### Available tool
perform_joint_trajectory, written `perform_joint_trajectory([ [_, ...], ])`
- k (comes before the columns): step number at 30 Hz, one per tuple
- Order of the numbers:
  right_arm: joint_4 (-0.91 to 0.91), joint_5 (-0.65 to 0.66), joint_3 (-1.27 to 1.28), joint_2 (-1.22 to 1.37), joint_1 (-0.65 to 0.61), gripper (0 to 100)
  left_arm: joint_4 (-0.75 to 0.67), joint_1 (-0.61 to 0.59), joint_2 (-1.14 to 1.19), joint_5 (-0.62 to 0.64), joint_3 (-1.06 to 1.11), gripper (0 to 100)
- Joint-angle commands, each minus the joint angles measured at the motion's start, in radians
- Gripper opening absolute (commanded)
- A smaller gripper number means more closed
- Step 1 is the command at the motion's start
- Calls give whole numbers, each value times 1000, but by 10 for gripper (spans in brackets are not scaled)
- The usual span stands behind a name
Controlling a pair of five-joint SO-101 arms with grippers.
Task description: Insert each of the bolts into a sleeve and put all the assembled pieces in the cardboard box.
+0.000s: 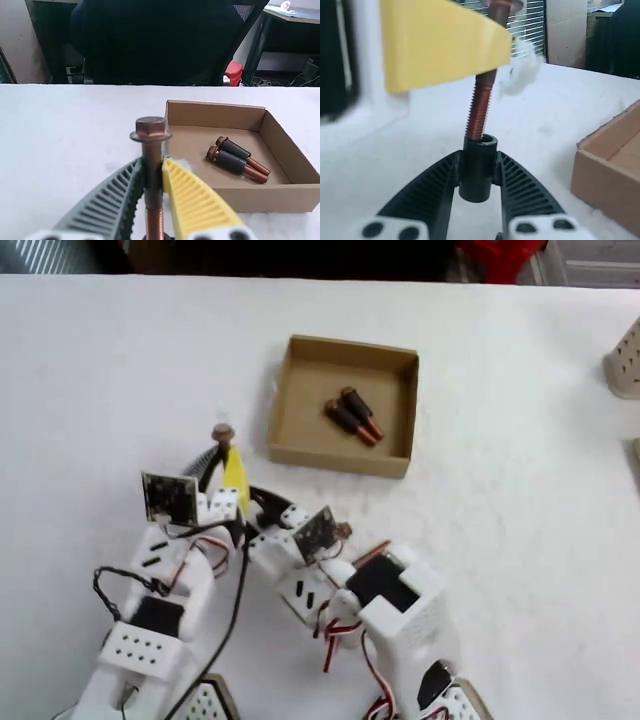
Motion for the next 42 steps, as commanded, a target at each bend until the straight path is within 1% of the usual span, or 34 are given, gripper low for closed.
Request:
perform_joint_trajectory([
  [1,1,-6,-18,-18,-4,16,-25,13,-18,-3,-6,20],
  [5,1,-6,-18,-18,-4,16,-25,13,-18,-3,-6,20],
  [11,-7,-6,-18,-18,-1,16,-25,44,-16,0,-23,20],
  [15,-7,-6,-18,-19,-1,16,-25,36,-15,61,-25,20],
  [26,-7,-6,-3,-19,-4,16,-25,36,-13,58,6,20],
  [31,1,-6,28,-65,-4,16,-25,36,-13,-31,21,20],
  [36,8,-6,57,-97,-4,16,-17,39,-13,-35,21,20],
  [42,104,-8,55,-139,-5,16,-25,42,-15,-32,21,20],
])
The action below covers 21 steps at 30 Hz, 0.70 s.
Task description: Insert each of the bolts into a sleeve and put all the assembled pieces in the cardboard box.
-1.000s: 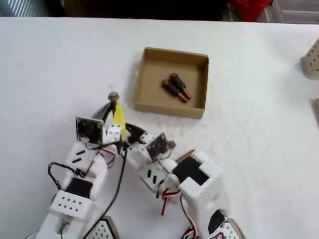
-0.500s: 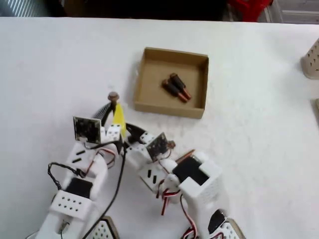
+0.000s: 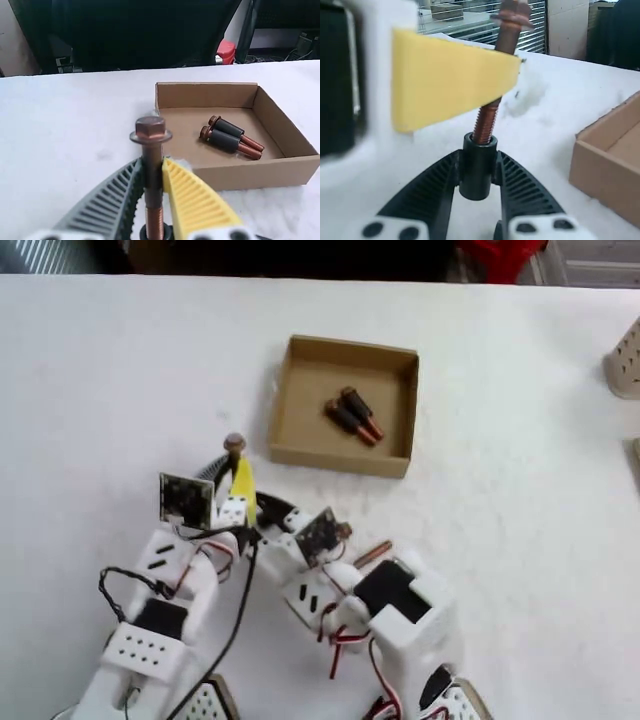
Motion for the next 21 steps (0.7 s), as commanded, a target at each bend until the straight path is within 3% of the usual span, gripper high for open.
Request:
perform_joint_trajectory([
  [1,51,-8,-3,-77,-5,16,-25,13,-15,-8,-2,20],
  [5,73,-8,-3,-97,-5,16,-14,8,-13,-8,-2,20],
  [13,94,-8,-2,-104,-4,16,144,-1,-13,-15,-2,20],
  [21,93,-8,-2,-105,-4,16,178,-18,-15,-18,-2,20],
])
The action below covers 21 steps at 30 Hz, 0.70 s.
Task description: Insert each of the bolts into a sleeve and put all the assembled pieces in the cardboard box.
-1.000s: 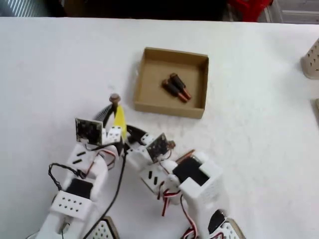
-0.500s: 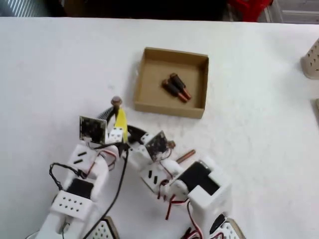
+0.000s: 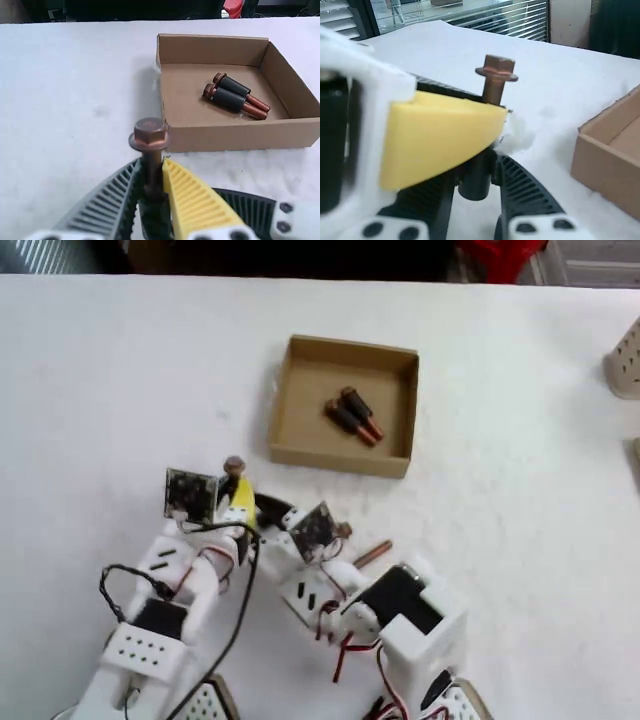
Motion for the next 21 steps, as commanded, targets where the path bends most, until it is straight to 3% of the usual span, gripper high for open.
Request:
perform_joint_trajectory([
  [1,1,-8,-5,-53,-4,16,3,-16,-15,-35,-2,21],
  [5,1,-8,-5,-53,-4,16,31,-16,-15,-157,-2,116],
  [12,1,-8,-5,-53,-2,16,84,-21,-16,-140,-2,356],
  [21,1,-8,-6,-53,-2,16,114,-85,-18,-92,-86,385],
])
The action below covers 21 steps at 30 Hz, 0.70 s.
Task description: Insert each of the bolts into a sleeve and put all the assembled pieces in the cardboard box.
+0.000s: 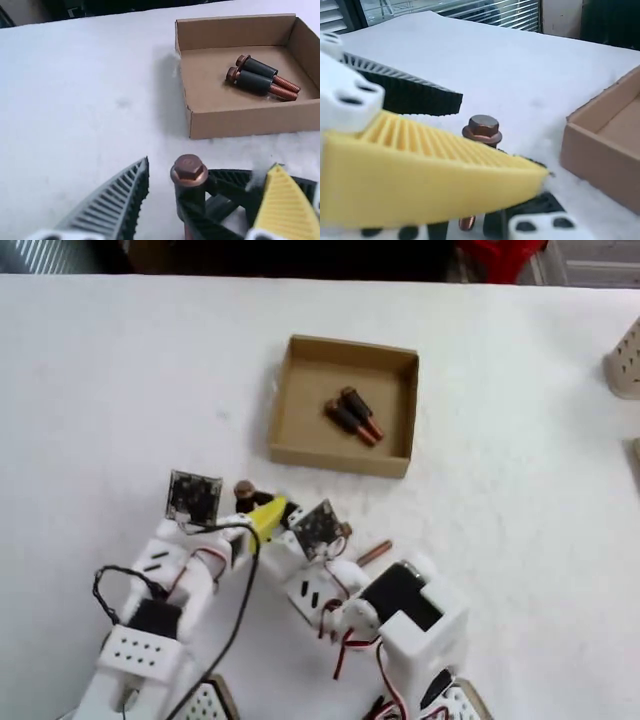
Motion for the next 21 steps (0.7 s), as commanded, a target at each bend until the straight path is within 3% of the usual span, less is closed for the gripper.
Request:
perform_joint_trajectory([
  [1,-2,-6,-12,-54,-13,16,9,-59,-1,69,-104,385],
  [5,-2,-6,-12,-54,-12,16,78,-136,2,181,-253,384],
  [8,-2,-6,-12,-54,-10,16,308,-151,4,235,-423,372],
  [12,-2,-6,-12,-54,-10,16,535,-145,4,276,-595,249],
  [17,-7,-6,-11,-54,-10,16,623,-145,5,356,-623,8],
  [21,-8,-2,-11,-56,-8,16,660,-145,48,374,-554,46],
])
